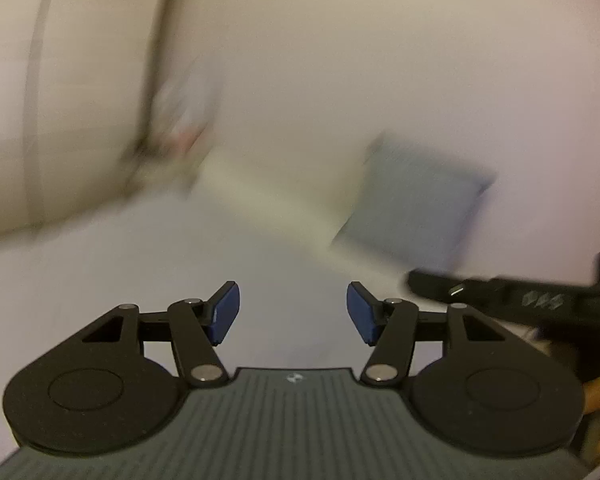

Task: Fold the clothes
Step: 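Carry the black trousers to the bed and lay them on the sheet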

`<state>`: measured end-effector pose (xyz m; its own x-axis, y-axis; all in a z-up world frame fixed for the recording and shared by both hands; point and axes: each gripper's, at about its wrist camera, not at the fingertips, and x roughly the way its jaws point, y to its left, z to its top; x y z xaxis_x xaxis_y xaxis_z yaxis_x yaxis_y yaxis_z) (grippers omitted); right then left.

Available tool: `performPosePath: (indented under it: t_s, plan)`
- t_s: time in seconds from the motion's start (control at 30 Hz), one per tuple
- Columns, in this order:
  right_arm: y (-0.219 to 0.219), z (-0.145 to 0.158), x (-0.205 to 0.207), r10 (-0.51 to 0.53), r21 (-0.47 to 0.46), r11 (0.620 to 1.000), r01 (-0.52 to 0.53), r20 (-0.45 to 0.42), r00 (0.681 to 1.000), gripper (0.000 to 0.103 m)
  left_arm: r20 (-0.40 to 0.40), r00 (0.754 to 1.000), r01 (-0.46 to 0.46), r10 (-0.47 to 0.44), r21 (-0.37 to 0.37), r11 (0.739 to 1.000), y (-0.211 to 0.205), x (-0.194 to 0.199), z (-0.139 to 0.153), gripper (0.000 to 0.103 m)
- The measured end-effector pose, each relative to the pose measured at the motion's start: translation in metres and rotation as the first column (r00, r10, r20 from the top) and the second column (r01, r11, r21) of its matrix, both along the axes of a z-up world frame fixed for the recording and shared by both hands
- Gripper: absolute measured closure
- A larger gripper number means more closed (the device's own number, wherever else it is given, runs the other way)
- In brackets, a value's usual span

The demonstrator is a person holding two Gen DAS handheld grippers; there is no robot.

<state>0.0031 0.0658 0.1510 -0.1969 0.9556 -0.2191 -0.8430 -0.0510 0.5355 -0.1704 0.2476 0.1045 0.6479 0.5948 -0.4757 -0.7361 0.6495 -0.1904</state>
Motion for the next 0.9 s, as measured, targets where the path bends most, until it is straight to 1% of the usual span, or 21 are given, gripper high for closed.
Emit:
performPosePath:
  t_s: [0.03, 0.07, 0.1, 0.13, 0.17, 0.2, 0.23, 0.27, 0.33, 0.4, 0.47, 0.53, 0.57, 0.63, 0.77, 0.8, 0.9]
  plan:
    - [0.007, -0.020, -0.014, -0.003, -0.062, 0.998, 0.003, 0.006, 1.000, 0.082, -0.046, 0.998, -0.049, 0.046, -0.066, 0.997, 0.004, -0.012, -0.027, 0.049]
    - [0.016, -0.046, -0.022, 0.014, -0.132, 0.991, -0.015, -0.009, 1.000, 0.082, -0.067, 0.994, -0.096, 0.088, -0.121, 0.988, 0.003, -0.029, -0.053, 0.050]
    - [0.026, -0.069, -0.020, 0.030, -0.184, 0.982, -0.034, -0.026, 0.999, 0.082, -0.091, 0.988, -0.143, 0.128, -0.175, 0.974, 0.003, -0.045, -0.078, 0.050]
    - [0.027, -0.085, -0.028, 0.043, -0.227, 0.973, -0.050, -0.032, 0.999, 0.080, -0.104, 0.980, -0.189, 0.169, -0.230, 0.955, 0.003, -0.072, -0.105, 0.050]
    - [0.029, -0.102, -0.034, 0.062, -0.271, 0.961, -0.065, -0.017, 0.998, 0.075, -0.120, 0.971, -0.233, 0.208, -0.267, 0.935, 0.002, -0.091, -0.123, 0.050]
    - [0.030, -0.117, -0.035, 0.088, -0.307, 0.948, -0.080, 0.012, 0.996, 0.072, -0.137, 0.959, -0.277, 0.246, -0.303, 0.912, 0.000, -0.109, -0.140, 0.050]
    - [0.031, -0.132, -0.036, 0.116, -0.343, 0.934, -0.095, 0.041, 0.992, 0.067, -0.153, 0.947, -0.318, 0.282, -0.332, 0.888, -0.001, -0.128, -0.154, 0.050]
    - [0.031, -0.145, -0.049, 0.156, -0.378, 0.919, -0.116, 0.078, 0.985, 0.062, -0.170, 0.933, -0.359, 0.318, -0.360, 0.861, -0.003, -0.147, -0.167, 0.050]
    - [0.029, -0.172, -0.069, 0.248, -0.445, 0.881, -0.161, 0.144, 0.958, 0.061, -0.192, 0.905, -0.425, 0.379, -0.414, 0.805, -0.017, -0.178, -0.199, 0.050]
    - [0.034, -0.196, -0.082, 0.342, -0.507, 0.837, -0.207, 0.190, 0.920, 0.061, -0.195, 0.889, -0.456, 0.414, -0.458, 0.764, -0.029, -0.193, -0.221, 0.050]
    - [0.040, -0.223, -0.100, 0.432, -0.561, 0.789, -0.251, 0.215, 0.876, 0.061, -0.216, 0.876, -0.478, 0.430, -0.492, 0.727, -0.033, -0.192, -0.239, 0.050]
    - [0.044, -0.242, -0.110, 0.510, -0.599, 0.747, -0.290, 0.236, 0.827, 0.061, -0.237, 0.864, -0.499, 0.444, -0.527, 0.688, -0.033, -0.189, -0.253, 0.050]
    - [0.049, -0.252, -0.115, 0.549, -0.613, 0.728, -0.307, 0.254, 0.796, 0.061, -0.248, 0.857, -0.508, 0.451, -0.544, 0.668, -0.033, -0.187, -0.261, 0.050]
    - [0.054, -0.275, -0.129, 0.630, -0.647, 0.682, -0.340, 0.284, 0.723, 0.060, -0.254, 0.845, -0.523, 0.471, -0.581, 0.624, -0.033, -0.167, -0.279, 0.050]
    - [0.070, -0.325, -0.149, 0.740, -0.706, 0.588, -0.396, 0.271, 0.615, 0.060, -0.287, 0.812, -0.560, 0.509, -0.632, 0.536, -0.041, -0.156, -0.313, 0.050]
    - [0.074, -0.336, -0.154, 0.760, -0.720, 0.566, -0.402, 0.266, 0.594, 0.060, -0.296, 0.803, -0.568, 0.517, -0.644, 0.513, -0.043, -0.153, -0.321, 0.050]
    - [0.101, -0.376, -0.166, 0.813, -0.757, 0.502, -0.418, 0.248, 0.527, 0.060, -0.308, 0.780, -0.581, 0.544, -0.679, 0.448, -0.047, -0.148, -0.348, 0.055]
